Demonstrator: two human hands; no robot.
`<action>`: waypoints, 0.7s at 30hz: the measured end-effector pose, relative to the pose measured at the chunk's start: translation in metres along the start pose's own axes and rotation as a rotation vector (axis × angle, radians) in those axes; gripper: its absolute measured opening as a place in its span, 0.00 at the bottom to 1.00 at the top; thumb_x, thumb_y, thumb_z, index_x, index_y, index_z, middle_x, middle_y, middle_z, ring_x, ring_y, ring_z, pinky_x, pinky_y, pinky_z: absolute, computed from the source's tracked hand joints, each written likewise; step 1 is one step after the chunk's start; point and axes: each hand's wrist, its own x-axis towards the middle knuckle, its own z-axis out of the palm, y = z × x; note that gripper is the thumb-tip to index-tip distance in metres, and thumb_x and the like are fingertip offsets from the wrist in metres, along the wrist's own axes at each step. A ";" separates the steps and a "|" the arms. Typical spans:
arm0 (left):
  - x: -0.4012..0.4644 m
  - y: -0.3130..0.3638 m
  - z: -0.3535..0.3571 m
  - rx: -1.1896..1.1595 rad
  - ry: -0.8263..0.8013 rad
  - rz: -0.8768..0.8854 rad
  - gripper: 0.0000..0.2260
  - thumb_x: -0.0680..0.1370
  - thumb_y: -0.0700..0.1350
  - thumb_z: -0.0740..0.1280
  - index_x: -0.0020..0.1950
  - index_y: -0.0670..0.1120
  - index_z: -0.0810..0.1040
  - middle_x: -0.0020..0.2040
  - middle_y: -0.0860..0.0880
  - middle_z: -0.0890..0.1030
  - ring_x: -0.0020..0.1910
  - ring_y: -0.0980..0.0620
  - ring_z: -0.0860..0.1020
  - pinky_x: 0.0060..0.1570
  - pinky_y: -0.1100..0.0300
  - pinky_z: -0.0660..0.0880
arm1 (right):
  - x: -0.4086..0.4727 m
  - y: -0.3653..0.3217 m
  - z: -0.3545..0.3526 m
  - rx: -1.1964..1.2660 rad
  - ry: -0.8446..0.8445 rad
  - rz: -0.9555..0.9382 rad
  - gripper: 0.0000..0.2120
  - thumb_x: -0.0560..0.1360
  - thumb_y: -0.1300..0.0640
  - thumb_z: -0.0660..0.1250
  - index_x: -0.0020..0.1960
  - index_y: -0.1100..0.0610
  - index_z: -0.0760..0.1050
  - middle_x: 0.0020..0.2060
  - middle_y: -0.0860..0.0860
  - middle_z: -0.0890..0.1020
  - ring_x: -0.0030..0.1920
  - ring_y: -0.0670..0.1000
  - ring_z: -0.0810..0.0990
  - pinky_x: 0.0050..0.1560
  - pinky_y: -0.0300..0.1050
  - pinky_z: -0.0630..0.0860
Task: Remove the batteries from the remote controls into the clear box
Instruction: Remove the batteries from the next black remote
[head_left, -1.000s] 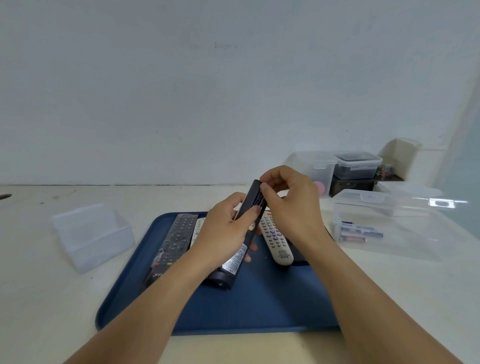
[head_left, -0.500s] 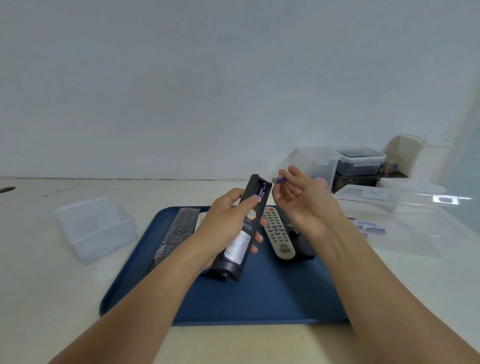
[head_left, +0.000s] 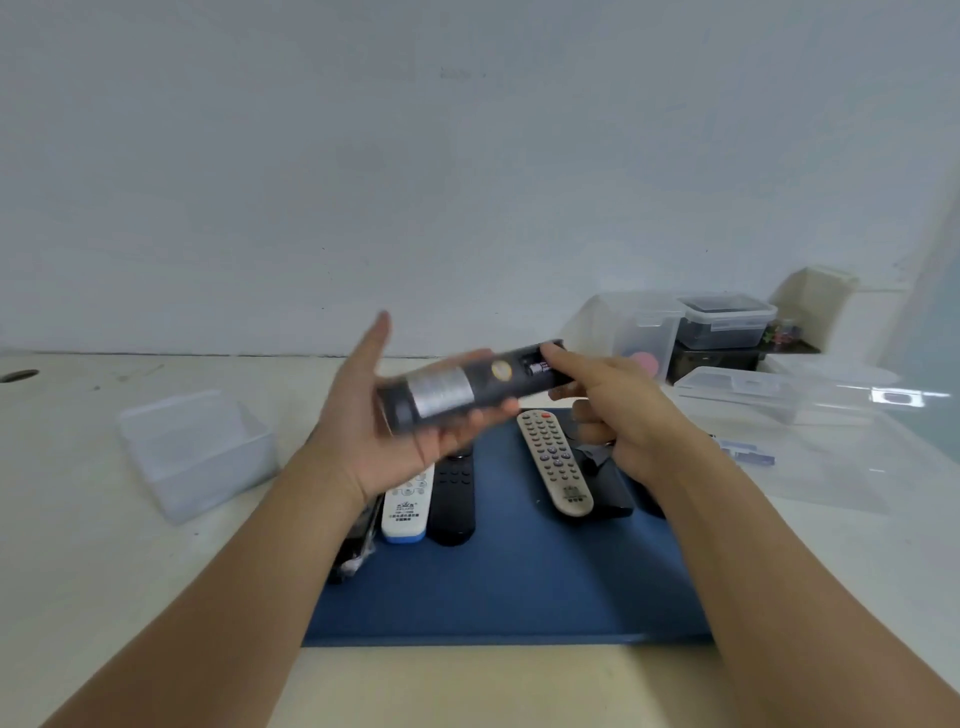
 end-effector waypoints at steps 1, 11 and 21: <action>-0.002 0.006 -0.003 -0.147 -0.040 0.054 0.41 0.75 0.69 0.66 0.72 0.36 0.74 0.70 0.32 0.74 0.62 0.33 0.78 0.58 0.50 0.81 | 0.000 -0.001 0.001 0.031 -0.006 0.042 0.13 0.75 0.46 0.73 0.40 0.56 0.80 0.33 0.52 0.79 0.21 0.43 0.58 0.19 0.33 0.54; 0.023 -0.034 0.012 0.373 0.228 0.353 0.16 0.87 0.50 0.56 0.71 0.64 0.74 0.55 0.43 0.85 0.48 0.49 0.84 0.34 0.55 0.79 | -0.028 0.007 0.047 -0.513 -0.169 -0.075 0.27 0.74 0.36 0.69 0.33 0.61 0.80 0.26 0.51 0.79 0.22 0.45 0.67 0.26 0.38 0.62; 0.025 -0.035 0.012 0.381 0.219 0.375 0.18 0.87 0.50 0.53 0.73 0.66 0.71 0.59 0.51 0.83 0.47 0.56 0.80 0.34 0.60 0.75 | -0.033 0.002 0.045 -0.499 0.002 -0.816 0.08 0.68 0.70 0.71 0.41 0.59 0.76 0.27 0.38 0.75 0.27 0.38 0.73 0.27 0.23 0.64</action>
